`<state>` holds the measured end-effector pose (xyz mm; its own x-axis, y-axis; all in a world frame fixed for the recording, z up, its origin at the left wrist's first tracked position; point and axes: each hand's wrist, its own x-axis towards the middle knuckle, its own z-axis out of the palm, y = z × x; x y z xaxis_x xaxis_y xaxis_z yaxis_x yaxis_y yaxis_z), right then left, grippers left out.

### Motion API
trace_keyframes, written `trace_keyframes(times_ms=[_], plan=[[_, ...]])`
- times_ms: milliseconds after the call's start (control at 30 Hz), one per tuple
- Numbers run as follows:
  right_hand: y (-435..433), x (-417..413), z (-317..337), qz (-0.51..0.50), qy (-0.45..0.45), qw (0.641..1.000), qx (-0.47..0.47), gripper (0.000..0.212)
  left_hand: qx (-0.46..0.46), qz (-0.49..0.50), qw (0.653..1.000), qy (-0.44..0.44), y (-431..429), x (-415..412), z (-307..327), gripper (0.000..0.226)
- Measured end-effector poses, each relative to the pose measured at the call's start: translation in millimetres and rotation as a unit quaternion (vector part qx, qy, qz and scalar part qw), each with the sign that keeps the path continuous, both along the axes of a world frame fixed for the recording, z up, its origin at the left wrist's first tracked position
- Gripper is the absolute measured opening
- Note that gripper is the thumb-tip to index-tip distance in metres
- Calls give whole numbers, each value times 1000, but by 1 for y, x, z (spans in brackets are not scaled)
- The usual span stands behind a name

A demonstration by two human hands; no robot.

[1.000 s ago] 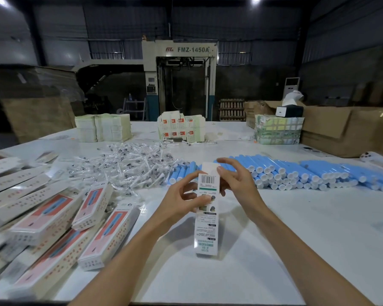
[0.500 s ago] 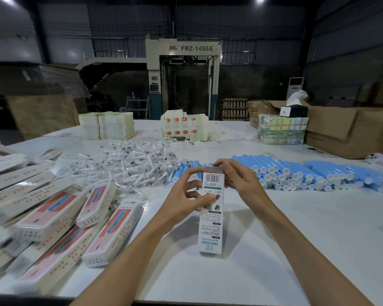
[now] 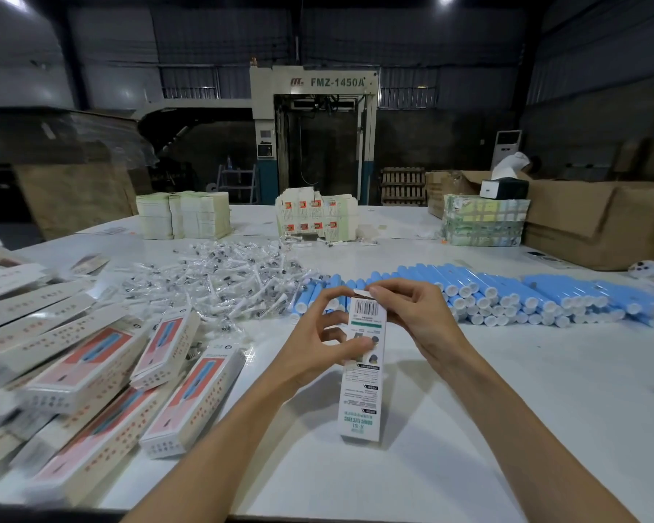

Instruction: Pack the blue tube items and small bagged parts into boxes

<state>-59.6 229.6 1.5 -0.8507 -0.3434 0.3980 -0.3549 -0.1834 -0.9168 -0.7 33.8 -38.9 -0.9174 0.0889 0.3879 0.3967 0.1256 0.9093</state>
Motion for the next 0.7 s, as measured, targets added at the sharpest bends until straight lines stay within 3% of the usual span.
trace_keyframes(times_ms=[500,700], plan=[[12,-3,12,21,-7,998,50,9,7,-16,1000,-1,4,3,2,80],[21,-11,17,50,-41,992,110,5,-31,-41,999,7,3,3,0,71]])
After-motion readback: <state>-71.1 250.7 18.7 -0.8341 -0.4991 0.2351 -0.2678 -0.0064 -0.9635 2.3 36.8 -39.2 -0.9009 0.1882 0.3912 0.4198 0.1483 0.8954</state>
